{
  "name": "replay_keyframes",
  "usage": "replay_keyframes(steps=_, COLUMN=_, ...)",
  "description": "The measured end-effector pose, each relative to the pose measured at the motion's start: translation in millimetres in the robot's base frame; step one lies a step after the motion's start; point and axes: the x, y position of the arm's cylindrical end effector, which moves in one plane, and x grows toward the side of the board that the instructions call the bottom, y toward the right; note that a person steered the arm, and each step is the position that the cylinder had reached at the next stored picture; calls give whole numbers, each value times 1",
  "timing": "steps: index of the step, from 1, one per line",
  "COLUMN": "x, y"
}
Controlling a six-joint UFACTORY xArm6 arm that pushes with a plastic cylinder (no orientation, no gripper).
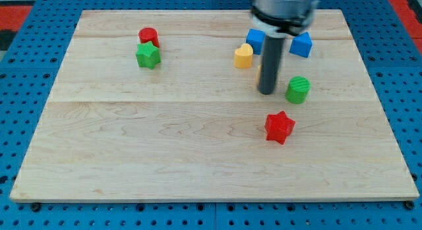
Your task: Push the red star to the bottom of the green star
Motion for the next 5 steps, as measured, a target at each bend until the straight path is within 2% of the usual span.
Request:
replay_keyframes(steps=2, x=70, y=73)
replay_keyframes(steps=3, x=90, y=36)
replay_keyframes(steps=5, x=83, y=-77)
